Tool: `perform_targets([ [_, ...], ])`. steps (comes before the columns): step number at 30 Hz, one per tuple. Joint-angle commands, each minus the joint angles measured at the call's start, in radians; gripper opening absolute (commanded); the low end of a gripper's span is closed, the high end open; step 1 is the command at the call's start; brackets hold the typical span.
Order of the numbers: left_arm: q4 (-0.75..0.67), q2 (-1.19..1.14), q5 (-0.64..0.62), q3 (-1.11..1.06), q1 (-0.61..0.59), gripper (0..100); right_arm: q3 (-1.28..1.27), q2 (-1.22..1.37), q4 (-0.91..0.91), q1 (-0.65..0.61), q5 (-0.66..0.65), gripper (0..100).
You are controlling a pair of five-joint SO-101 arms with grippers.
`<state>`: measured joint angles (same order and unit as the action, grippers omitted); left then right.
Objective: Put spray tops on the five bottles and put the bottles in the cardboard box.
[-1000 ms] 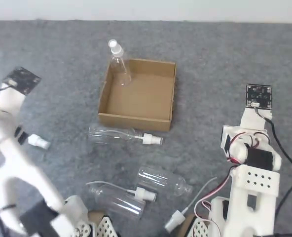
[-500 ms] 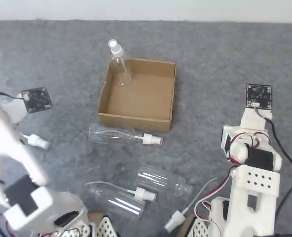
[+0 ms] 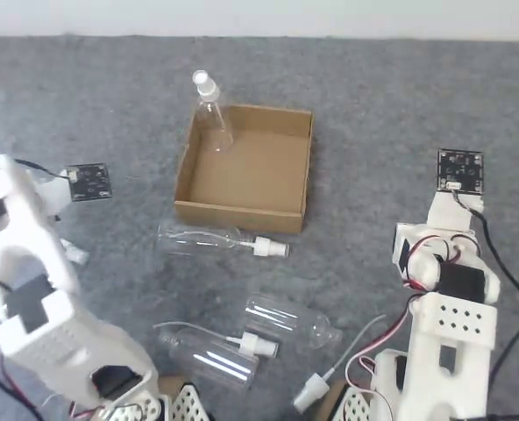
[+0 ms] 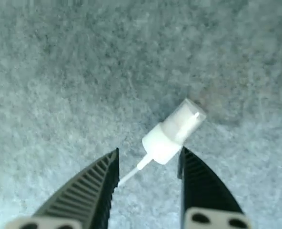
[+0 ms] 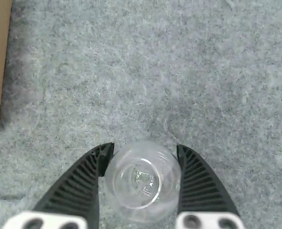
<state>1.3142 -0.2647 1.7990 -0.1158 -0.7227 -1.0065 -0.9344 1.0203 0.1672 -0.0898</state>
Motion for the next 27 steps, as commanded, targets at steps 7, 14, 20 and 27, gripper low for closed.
perform_targets([
  [7, -0.017, -0.02, 0.009, 0.054, 0.032, 19, 0.015, -0.028, -0.016, 0.001, -0.012, 8.4],
  [14, 0.054, -0.02, 0.011, 0.053, 0.034, 19, 0.015, -0.028, -0.016, 0.001, -0.012, 8.4],
  [20, 0.032, -0.021, 0.058, 0.004, 0.034, 19, 0.015, -0.028, -0.016, 0.001, -0.012, 8.4],
  [27, -0.091, -0.021, 0.061, -0.099, 0.032, 19, 0.015, -0.028, -0.016, 0.002, -0.012, 8.4],
])
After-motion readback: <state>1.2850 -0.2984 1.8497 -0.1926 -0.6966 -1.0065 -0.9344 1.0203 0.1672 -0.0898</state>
